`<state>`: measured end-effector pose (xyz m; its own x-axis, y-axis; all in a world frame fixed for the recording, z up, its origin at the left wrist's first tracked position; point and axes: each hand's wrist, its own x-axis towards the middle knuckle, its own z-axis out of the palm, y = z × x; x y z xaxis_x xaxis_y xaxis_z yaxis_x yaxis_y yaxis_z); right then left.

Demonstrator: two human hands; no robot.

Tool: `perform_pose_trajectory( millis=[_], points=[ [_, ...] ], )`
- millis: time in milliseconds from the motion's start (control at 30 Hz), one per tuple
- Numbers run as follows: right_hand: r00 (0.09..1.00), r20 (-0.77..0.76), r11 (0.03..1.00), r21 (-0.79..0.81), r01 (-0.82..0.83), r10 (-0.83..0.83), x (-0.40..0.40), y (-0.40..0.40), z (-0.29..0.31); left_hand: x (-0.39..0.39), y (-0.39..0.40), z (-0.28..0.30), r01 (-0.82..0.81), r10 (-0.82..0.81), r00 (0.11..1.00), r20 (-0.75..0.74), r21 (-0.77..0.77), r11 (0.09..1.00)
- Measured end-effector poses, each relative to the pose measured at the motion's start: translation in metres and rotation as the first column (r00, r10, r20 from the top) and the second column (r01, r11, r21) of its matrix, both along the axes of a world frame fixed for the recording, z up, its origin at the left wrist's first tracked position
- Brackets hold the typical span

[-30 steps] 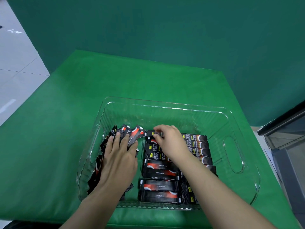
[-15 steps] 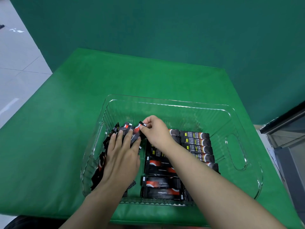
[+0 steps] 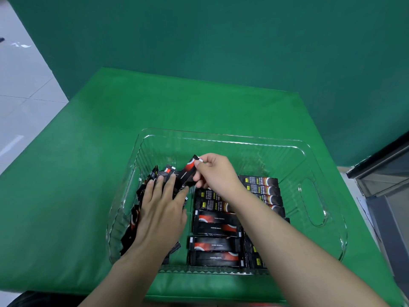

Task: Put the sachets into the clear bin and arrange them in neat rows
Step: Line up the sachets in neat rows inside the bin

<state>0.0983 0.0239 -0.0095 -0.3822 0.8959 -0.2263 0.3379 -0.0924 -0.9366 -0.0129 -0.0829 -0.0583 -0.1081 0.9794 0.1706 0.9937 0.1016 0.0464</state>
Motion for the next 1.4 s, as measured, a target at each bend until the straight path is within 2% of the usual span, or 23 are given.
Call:
perform_pose_trajectory(
  millis=[167, 233, 433, 567, 833, 933, 1000, 1100, 1200, 1400],
  points=[
    [0.995, -0.095, 1.0, 0.015, -0.006, 0.008, 0.018, -0.005, 0.012, 0.0, 0.0, -0.002, -0.001, 0.001, 1.0, -0.02, -0.01, 1.0],
    [0.997, -0.08, 1.0, 0.028, 0.006, -0.004, 0.029, -0.005, 0.015, 0.0, 0.0, -0.002, -0.004, 0.004, 1.0, -0.017, -0.007, 1.0],
    [0.99, 0.137, 1.0, 0.02, 0.01, -0.013, 0.061, 0.002, 0.01, -0.001, 0.001, -0.003, 0.008, -0.009, 0.999, -0.044, -0.005, 1.0],
    [0.935, 0.353, 0.993, 0.113, -0.02, -0.021, 0.077, 0.001, 0.003, -0.002, 0.0, -0.003, 0.008, -0.008, 0.999, -0.048, -0.003, 1.0],
    [0.844, 0.517, 0.977, 0.209, 0.04, -0.145, 0.078, -0.002, -0.009, -0.002, 0.001, -0.003, 0.004, -0.005, 0.999, -0.045, -0.02, 1.0],
    [0.728, 0.652, 0.922, 0.38, -0.072, -0.212, 0.078, -0.003, -0.012, -0.002, 0.001, -0.003, 0.005, -0.006, 0.999, -0.05, -0.013, 1.0],
    [0.707, 0.677, 0.882, 0.442, -0.165, -0.207, 0.076, -0.003, -0.014, -0.002, 0.001, -0.003, 0.005, -0.006, 0.999, -0.052, -0.01, 1.0],
    [0.714, 0.692, 0.855, 0.432, -0.286, -0.111, 0.069, -0.004, -0.016, -0.002, 0.001, -0.004, 0.0, -0.001, 0.998, -0.059, -0.016, 1.0],
    [0.662, 0.749, 0.833, 0.392, -0.39, -0.043, 0.063, -0.004, -0.018, -0.002, 0.001, -0.004, 0.002, -0.003, 0.999, -0.052, -0.01, 1.0],
    [0.641, 0.766, 0.804, 0.411, -0.431, -0.048, 0.061, -0.001, -0.023, -0.001, 0.001, -0.003, -0.002, 0.002, 0.999, -0.044, -0.012, 1.0]
  ],
)
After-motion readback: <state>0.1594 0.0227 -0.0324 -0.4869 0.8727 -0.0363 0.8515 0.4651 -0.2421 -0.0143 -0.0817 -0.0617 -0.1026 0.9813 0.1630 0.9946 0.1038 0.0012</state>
